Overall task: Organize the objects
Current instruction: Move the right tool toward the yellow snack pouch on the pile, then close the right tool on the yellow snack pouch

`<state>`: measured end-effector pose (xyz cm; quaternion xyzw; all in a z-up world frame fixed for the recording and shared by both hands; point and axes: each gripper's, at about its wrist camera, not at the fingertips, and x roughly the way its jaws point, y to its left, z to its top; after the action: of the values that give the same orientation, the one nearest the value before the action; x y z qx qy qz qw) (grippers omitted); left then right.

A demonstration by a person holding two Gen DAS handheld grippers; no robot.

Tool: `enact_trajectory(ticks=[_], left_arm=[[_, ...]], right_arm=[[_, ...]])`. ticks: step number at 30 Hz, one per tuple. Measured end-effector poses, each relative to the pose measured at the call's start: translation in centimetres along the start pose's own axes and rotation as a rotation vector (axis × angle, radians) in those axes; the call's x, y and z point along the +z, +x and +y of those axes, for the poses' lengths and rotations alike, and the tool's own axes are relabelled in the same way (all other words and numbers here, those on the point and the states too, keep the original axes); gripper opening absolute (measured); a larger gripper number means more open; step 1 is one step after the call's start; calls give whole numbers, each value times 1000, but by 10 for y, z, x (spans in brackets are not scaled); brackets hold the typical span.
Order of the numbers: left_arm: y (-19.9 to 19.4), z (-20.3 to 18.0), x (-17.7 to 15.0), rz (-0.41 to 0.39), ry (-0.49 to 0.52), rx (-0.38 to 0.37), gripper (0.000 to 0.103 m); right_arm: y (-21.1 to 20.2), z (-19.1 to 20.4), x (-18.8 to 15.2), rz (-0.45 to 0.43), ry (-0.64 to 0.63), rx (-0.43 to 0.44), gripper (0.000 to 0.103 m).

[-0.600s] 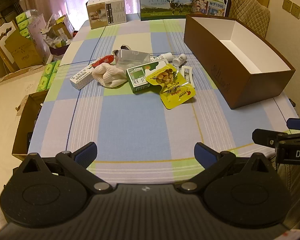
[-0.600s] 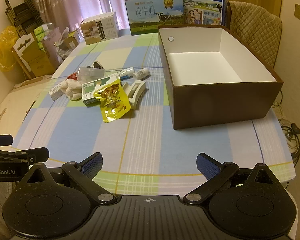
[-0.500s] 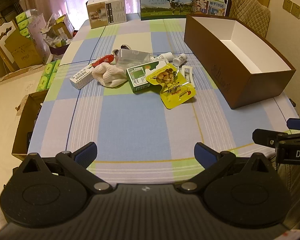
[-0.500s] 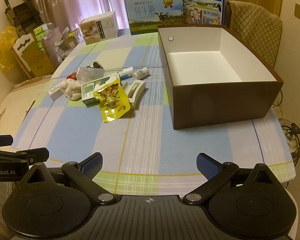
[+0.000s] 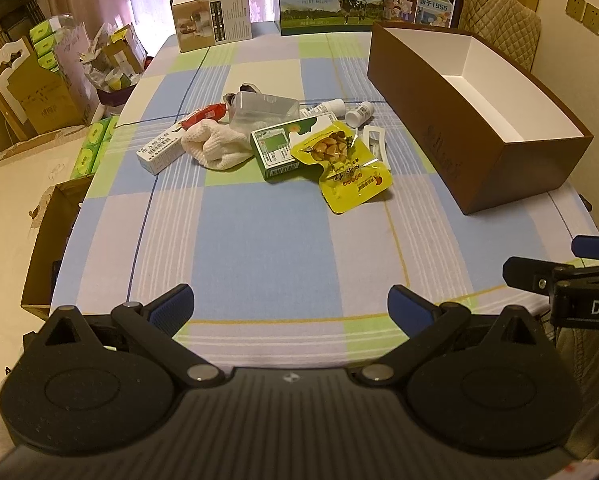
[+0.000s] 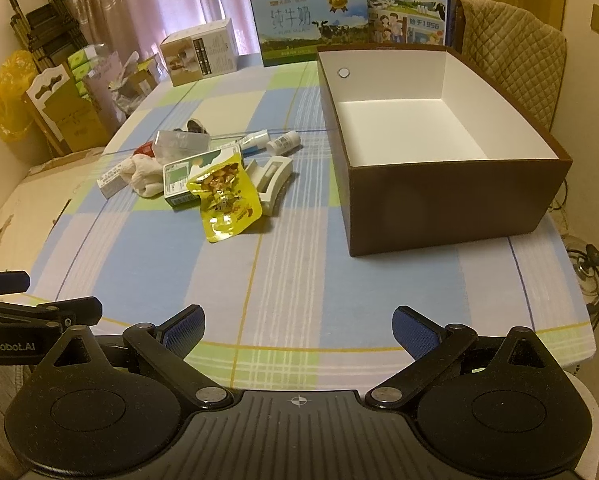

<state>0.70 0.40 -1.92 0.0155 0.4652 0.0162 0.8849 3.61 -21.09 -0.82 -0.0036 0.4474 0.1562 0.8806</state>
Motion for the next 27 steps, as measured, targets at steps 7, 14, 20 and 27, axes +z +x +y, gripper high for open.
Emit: enact_trajectory(ticks=[7, 14, 20, 27], left_arm=[[6, 5, 4, 0, -3, 9, 102], [15, 18, 12, -20, -12, 33, 102], [24, 33, 23, -38, -16, 46, 102], [38, 48, 35, -57, -18, 62, 102]], right_arm=[[7, 7, 6, -29, -30, 29, 98], [17, 23, 18, -76, -83, 89, 93], [32, 35, 29, -99, -123, 118, 83], [53, 45, 42, -118, -159, 147, 79]])
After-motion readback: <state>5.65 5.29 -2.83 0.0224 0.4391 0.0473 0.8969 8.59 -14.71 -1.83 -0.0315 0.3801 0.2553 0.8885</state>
